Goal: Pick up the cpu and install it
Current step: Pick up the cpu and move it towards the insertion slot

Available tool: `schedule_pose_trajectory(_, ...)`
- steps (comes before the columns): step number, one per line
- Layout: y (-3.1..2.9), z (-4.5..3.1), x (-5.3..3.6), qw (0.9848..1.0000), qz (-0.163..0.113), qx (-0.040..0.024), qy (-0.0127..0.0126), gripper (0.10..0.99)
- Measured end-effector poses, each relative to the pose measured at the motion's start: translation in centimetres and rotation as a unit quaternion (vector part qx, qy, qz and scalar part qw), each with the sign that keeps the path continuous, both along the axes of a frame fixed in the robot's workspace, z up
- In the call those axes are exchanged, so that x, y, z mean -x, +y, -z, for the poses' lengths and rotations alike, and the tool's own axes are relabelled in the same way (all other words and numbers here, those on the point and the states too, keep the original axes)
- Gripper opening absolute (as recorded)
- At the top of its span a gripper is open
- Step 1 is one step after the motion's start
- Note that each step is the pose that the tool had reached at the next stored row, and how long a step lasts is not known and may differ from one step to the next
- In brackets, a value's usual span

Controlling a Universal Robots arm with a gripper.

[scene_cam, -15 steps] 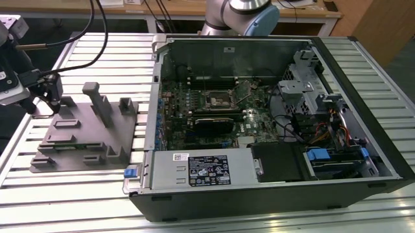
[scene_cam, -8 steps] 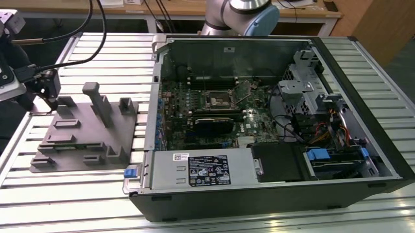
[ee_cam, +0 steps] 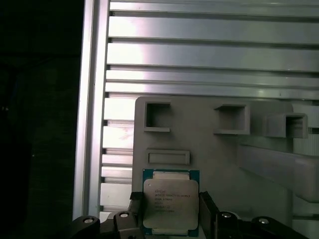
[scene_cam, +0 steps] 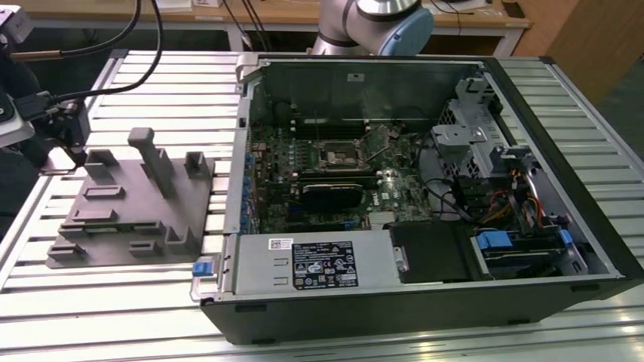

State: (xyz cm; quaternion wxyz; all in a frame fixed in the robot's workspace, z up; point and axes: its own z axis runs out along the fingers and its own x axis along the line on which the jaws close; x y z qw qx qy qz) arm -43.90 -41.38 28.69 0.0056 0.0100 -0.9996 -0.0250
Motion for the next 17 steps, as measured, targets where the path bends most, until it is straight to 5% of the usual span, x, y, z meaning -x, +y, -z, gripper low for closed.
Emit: schedule_pose_trajectory(17,0.0,-1.21,-0.06,1.0,0.0,-0.0032,-0.0001,0.541)
